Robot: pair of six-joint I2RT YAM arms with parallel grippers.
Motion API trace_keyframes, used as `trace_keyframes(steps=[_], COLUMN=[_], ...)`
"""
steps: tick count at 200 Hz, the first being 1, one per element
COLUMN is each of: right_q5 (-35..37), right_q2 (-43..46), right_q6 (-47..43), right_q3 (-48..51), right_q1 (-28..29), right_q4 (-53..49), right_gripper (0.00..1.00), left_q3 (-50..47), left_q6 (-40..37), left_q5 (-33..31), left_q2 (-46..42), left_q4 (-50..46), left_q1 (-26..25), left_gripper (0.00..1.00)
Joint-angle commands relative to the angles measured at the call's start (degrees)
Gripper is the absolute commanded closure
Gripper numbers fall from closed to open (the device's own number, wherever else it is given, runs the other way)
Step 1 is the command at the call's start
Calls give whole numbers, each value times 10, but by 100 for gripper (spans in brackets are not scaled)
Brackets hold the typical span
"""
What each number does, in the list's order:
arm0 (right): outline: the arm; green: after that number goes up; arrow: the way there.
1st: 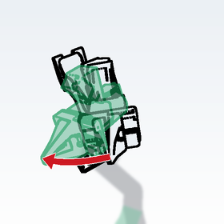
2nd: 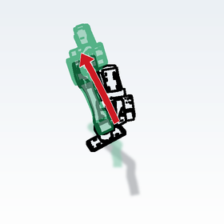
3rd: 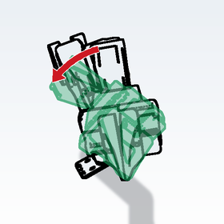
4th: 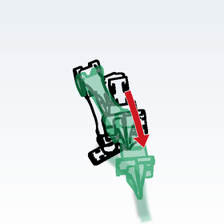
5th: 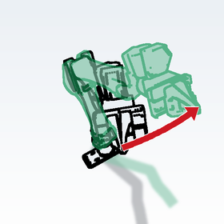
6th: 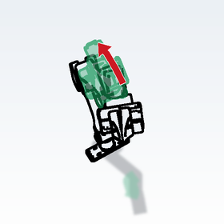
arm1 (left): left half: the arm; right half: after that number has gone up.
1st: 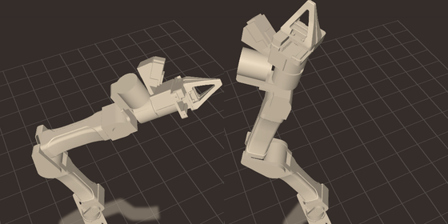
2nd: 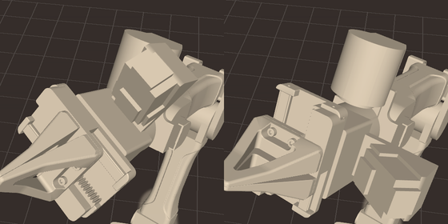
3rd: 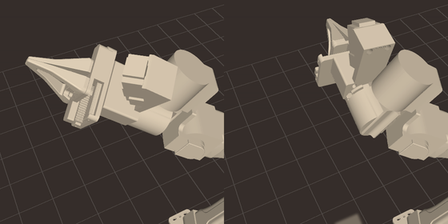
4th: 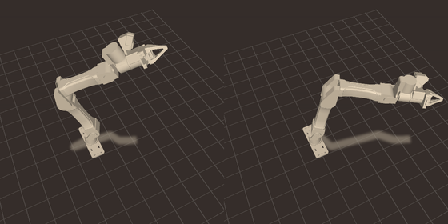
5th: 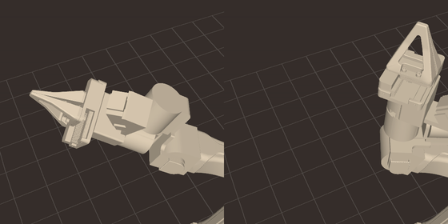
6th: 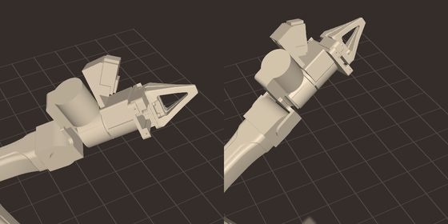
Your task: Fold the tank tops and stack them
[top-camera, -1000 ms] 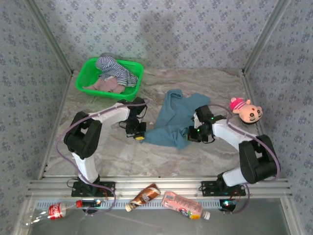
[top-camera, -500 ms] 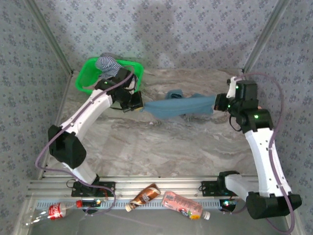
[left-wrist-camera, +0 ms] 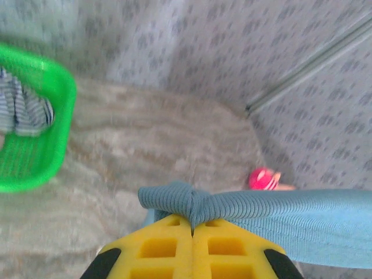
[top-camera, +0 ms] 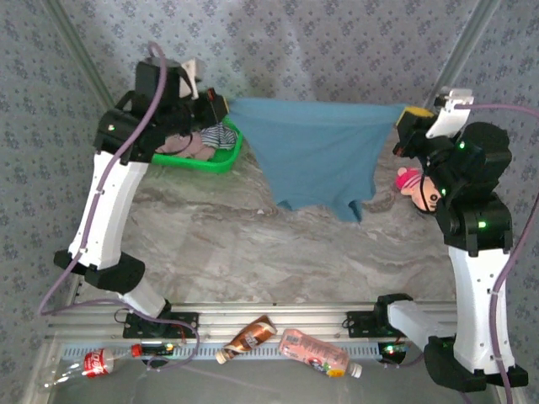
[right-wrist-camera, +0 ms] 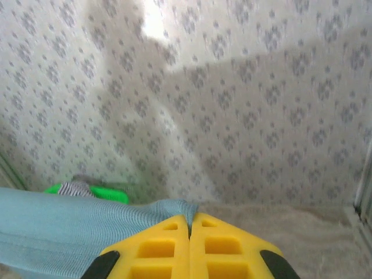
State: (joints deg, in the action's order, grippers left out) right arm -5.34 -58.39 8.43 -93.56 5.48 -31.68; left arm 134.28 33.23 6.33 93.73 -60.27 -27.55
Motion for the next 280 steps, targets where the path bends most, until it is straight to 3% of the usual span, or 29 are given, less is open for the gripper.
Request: trace_keyframes(steps=[1, 36, 78, 101, 136, 173, 183, 196, 216, 225, 249, 280], right_q5=[5, -39, -86, -93, -94, -110, -118, -128, -117, -110, -110, -145], right_q2=[-41, -143, -268, -295, -266, -161, -127, -98, -68, -63, -87, -190], right_q6=[-35, 1, 33, 32, 16, 34, 54, 73, 110, 136, 202, 165], right_q3=[-45, -112, -199, -247, -261, -87, -11, 88, 264, 335, 470, 476], right_q1=[-9, -44, -69, -75, -79, -53, -51, -42, 16, 44, 126, 165], right_q4=[61, 62, 37, 10, -68, -154, -173, -204, -197, -172, -94, -89], right_gripper=[100, 100, 100, 100, 100, 100, 100, 100, 100, 100, 100, 100], left_q3=[104, 249, 309, 317, 317, 305, 264, 124, -249, -360, -533, -685], left_q6=[-37, 1, 30, 28, 41, 20, 12, -2, 55, 73, 74, 100], left_q5=[-40, -36, 3, 4, 41, 68, 82, 83, 84, 71, 45, 30], left_q2=[65, 193, 294, 312, 329, 322, 309, 264, 127, 88, 50, 25], left_q4=[-21, -8, 75, 117, 120, -49, -88, -82, 110, 146, 162, 210], left_q1=[13, 46, 62, 62, 66, 67, 63, 46, 40, 44, 46, 59], left_gripper=[100, 100, 100, 100, 100, 100, 99, 97, 98, 99, 98, 96])
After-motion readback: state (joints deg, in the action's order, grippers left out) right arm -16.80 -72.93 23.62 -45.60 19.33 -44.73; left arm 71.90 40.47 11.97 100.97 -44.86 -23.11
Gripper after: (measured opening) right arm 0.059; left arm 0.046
